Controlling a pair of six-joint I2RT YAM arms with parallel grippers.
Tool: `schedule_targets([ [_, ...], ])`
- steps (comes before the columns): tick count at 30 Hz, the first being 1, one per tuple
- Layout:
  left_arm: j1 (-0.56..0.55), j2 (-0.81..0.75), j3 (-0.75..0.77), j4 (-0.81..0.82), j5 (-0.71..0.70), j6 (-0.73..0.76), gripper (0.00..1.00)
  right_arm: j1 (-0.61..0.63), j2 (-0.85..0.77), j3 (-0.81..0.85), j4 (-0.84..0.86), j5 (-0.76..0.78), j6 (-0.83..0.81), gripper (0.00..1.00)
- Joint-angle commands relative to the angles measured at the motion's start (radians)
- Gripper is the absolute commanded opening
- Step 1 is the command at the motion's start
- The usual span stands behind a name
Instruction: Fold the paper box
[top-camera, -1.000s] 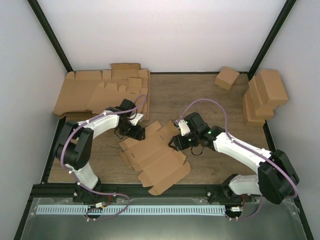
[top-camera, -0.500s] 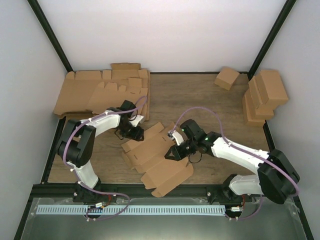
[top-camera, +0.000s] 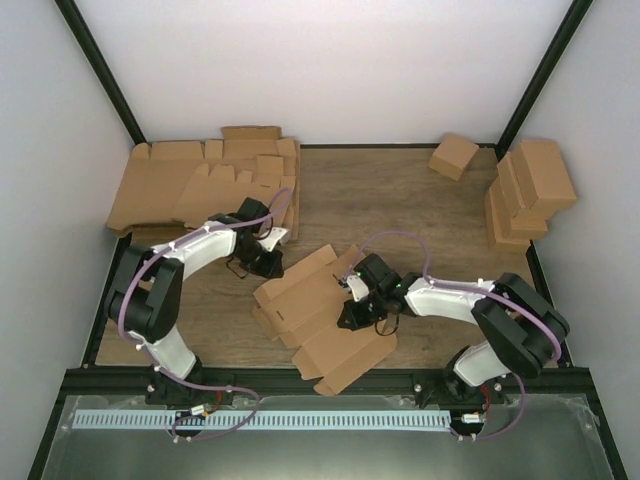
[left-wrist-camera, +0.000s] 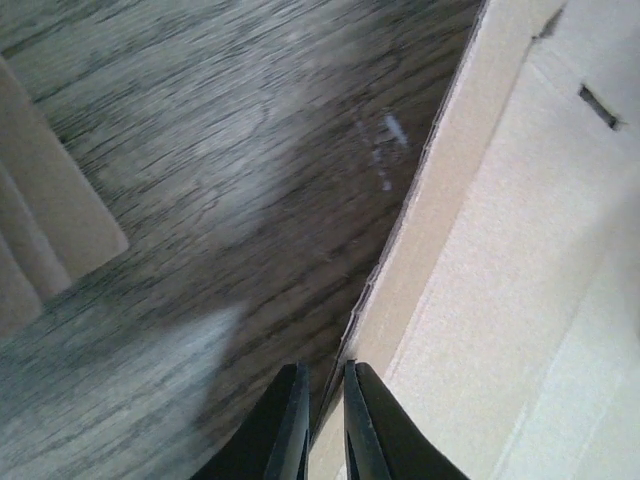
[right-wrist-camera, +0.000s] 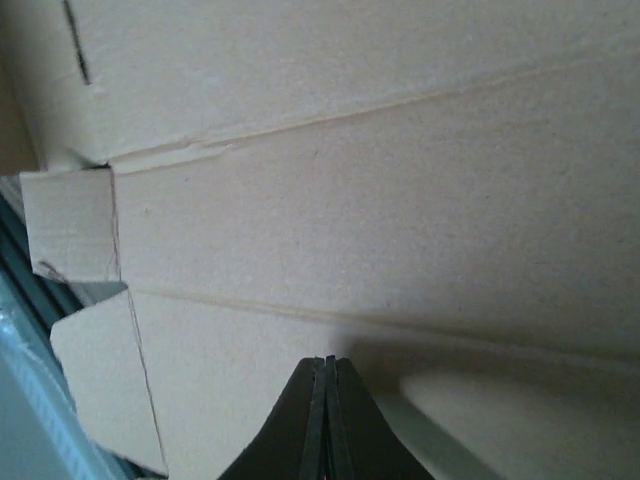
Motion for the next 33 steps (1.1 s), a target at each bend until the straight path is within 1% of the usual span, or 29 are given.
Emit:
schedule_targets([
  [1,-0.002,-0.057,-0.011,-0.008,0.103,0.018,0.12,0.004,0.038,0.001,0.070,0.053,0.027,0.01],
  [2,-0.002,-0.064,-0.012,-0.010,0.121,0.023,0.13,0.004,0.047,0.002,0.073,0.060,0.027,0.01],
  [5,-0.005,-0.076,-0.024,-0.005,0.126,0.025,0.25,0.004,0.061,-0.001,0.082,0.081,0.032,0.01],
  [12,-0.005,-0.046,-0.045,0.028,0.148,0.015,0.46,0.004,0.083,0.001,0.065,0.135,0.020,0.01],
  [14,-0.005,-0.040,-0.046,0.036,0.159,0.014,0.47,0.004,0.083,0.000,0.060,0.143,0.014,0.01],
  [17,-0.008,-0.031,-0.040,0.033,0.197,0.027,0.45,0.004,0.086,-0.004,0.059,0.152,0.012,0.01],
  [21,-0.019,-0.009,-0.042,0.020,0.216,0.044,0.48,0.004,0.095,-0.003,0.069,0.151,0.011,0.01],
  [24,-0.036,0.006,-0.038,0.016,0.213,0.047,0.45,0.004,0.103,0.000,0.072,0.145,0.008,0.01],
  [27,-0.052,0.000,-0.032,0.012,0.139,0.032,0.38,0.004,0.104,0.003,0.072,0.146,0.003,0.01],
  [30,-0.071,-0.002,-0.014,-0.005,0.051,0.027,0.25,0.004,0.101,0.002,0.073,0.148,0.001,0.01],
  [33,-0.099,-0.024,-0.001,-0.008,0.013,0.022,0.11,0.004,0.089,-0.006,0.082,0.150,-0.001,0.01],
])
